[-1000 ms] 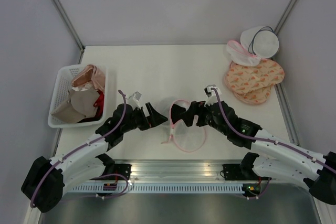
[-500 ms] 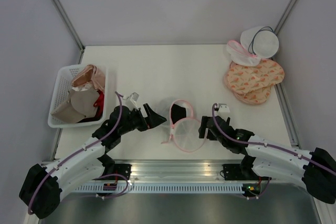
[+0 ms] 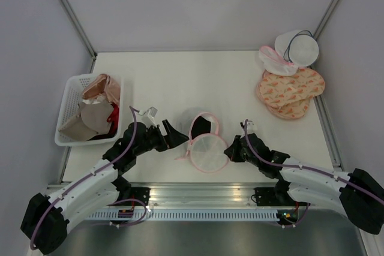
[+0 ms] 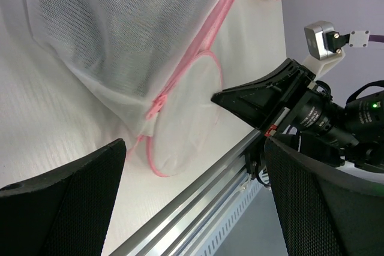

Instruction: Unzip the laundry bag and remove the bra

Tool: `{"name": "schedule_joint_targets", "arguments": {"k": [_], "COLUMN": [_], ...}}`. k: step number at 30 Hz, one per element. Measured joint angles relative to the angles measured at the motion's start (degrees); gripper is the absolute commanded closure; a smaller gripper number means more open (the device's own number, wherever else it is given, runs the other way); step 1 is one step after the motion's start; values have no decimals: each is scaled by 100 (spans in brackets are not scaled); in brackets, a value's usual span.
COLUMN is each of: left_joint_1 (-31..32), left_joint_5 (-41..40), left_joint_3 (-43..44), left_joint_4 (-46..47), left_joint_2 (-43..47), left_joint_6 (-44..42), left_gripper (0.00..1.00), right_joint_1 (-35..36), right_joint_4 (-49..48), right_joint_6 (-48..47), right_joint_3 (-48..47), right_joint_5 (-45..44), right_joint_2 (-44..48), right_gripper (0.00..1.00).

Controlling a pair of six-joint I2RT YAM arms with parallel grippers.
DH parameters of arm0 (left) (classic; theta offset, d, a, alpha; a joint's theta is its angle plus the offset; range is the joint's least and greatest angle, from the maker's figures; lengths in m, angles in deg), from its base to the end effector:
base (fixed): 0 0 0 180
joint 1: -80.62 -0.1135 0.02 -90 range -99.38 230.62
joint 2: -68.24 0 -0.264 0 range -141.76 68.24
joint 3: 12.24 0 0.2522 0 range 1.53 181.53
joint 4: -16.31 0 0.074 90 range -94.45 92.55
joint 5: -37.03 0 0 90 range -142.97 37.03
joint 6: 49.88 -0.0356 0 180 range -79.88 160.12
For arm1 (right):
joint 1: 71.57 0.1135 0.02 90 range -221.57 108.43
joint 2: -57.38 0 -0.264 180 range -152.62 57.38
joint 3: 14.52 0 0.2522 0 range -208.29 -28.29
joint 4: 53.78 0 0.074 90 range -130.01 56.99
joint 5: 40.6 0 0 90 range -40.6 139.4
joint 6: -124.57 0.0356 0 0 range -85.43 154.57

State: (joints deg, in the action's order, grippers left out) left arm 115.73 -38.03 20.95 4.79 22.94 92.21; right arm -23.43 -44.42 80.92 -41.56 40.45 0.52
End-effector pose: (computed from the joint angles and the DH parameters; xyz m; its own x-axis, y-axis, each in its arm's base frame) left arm 0.1421 -0.1111 0.2048 -0.7923 -0.3748 -0.4814 0.2015 0.5841 -0.7863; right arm 0.1236 0.1297 0.1402 -0.7651 0.2172 -0.6062 -0.1472 0.8575 0.4930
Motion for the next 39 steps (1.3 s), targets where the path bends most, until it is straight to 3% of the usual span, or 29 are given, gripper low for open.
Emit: {"name": "schedule_joint_targets", "arguments": {"k": [6,11,22,25,29,39], "left_joint_1": [0,0,0,2,0,0], "left_joint_5": [-44,-348,-769,-850,-905,-1062], "left_joint_3": [20,190,431,431,431,442], "left_joint_4": [-365,-914,-1480,-1593,-1626,-1799], "left_joint_2": [459,992,1554,1622,1659,1827], "left_joint_6": [-2,-7,-4,-4,-4,-2], "left_gripper": [1,0,0,0,0,0], "right_joint_1": [-11,-11,306,654,944,1180], "right_joint_4": [686,693,-337,-590,-953,-1945], "right_joint_6": [-422,-833,-1379,-1637,-1915,-1790], "right_joint_3": [-601,-1261,-1585,-1812,-2026,-2076], "right_joint_5": [774,1696,3220,3491,4068,5442], "right_joint_2": [898,1060,-662,-997,-1381,-2321], "right_gripper": [99,99,99,91,64,30]}}
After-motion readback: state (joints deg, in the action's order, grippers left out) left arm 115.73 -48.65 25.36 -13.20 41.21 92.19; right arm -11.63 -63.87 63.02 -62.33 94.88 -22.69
